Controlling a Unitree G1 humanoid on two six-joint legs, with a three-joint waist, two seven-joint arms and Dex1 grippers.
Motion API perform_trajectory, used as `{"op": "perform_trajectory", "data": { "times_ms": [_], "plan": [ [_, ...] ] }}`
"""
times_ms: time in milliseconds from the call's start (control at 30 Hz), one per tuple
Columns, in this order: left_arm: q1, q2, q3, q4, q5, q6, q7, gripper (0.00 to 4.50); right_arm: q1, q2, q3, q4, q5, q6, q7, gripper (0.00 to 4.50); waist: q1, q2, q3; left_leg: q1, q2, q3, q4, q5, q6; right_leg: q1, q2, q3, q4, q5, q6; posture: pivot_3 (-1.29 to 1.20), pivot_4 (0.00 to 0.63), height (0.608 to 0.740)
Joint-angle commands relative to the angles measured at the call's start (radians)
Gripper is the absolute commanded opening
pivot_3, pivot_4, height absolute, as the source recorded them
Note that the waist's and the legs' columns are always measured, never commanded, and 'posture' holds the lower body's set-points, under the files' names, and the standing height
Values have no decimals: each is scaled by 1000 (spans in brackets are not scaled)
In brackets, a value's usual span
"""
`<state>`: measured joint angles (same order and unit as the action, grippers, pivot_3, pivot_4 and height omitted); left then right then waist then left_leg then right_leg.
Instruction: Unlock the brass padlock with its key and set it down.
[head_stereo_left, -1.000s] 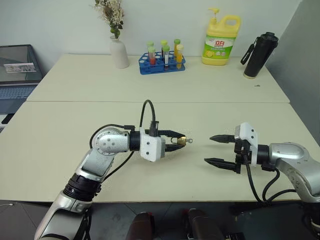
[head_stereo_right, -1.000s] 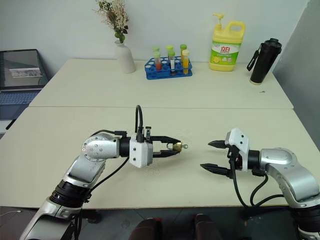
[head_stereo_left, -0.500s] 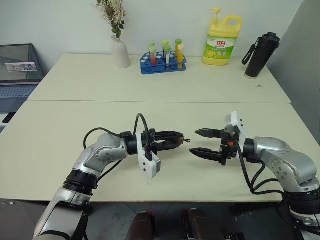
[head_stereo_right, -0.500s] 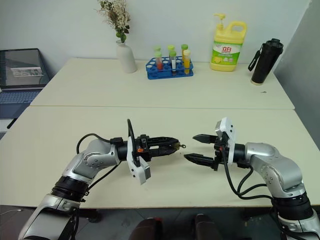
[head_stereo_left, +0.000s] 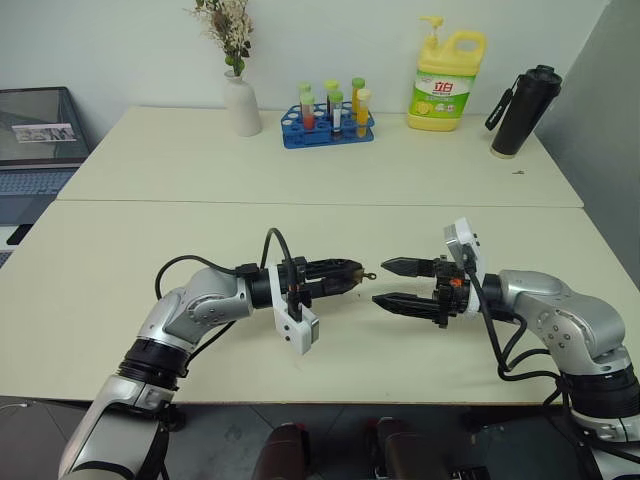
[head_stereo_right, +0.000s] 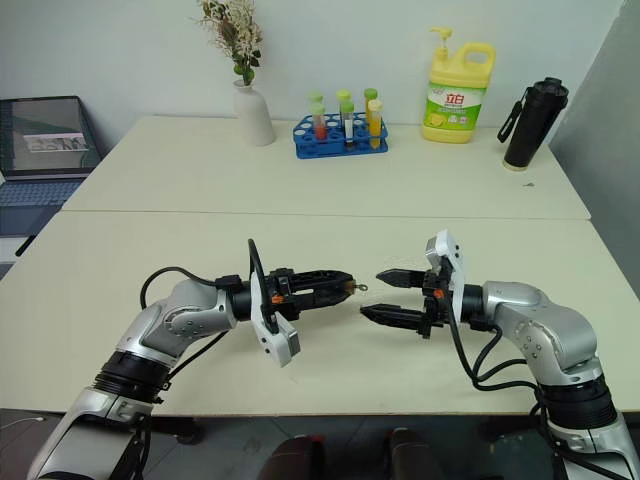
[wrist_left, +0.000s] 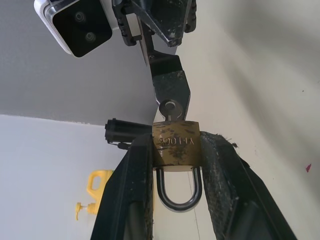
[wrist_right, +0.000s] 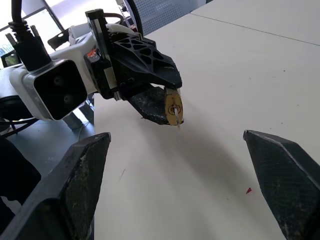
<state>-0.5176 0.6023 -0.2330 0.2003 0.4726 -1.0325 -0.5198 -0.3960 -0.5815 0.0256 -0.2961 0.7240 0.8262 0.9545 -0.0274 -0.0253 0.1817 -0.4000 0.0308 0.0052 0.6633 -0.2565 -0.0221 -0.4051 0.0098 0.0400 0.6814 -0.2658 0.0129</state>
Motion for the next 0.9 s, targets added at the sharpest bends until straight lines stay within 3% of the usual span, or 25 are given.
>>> {"op": "perform_trajectory", "data": {
  "times_ms": [33,300,333,667,900],
  "plan": [
    [-16,9,-5,-30,-5,-2,24,966,-21,3,2,-14,17,-4,8,3204,0,0,0,0,0,0,0,0,0,0,0,0,0,0,0,0,150,740],
    [-16,10,-17,-36,0,1,32,966,-32,10,13,-3,17,-3,14,188,0,0,0,0,0,0,0,0,0,0,0,0,0,0,0,0,150,740],
    [-17,10,-17,-37,2,2,32,966,-33,7,16,-3,18,-2,18,14,0,0,0,0,0,0,0,0,0,0,0,0,0,0,0,0,150,740],
    [-12,11,-19,-38,15,1,37,966,-61,9,9,18,59,57,27,0,0,0,0,0,0,0,0,0,0,0,0,0,0,0,0,0,150,740],
    [-18,20,-27,-22,43,-20,55,966,-161,10,-47,105,191,344,-51,0,0,0,0,0,0,0,0,0,0,0,-2,0,0,0,0,0,150,740]
  ]
}}
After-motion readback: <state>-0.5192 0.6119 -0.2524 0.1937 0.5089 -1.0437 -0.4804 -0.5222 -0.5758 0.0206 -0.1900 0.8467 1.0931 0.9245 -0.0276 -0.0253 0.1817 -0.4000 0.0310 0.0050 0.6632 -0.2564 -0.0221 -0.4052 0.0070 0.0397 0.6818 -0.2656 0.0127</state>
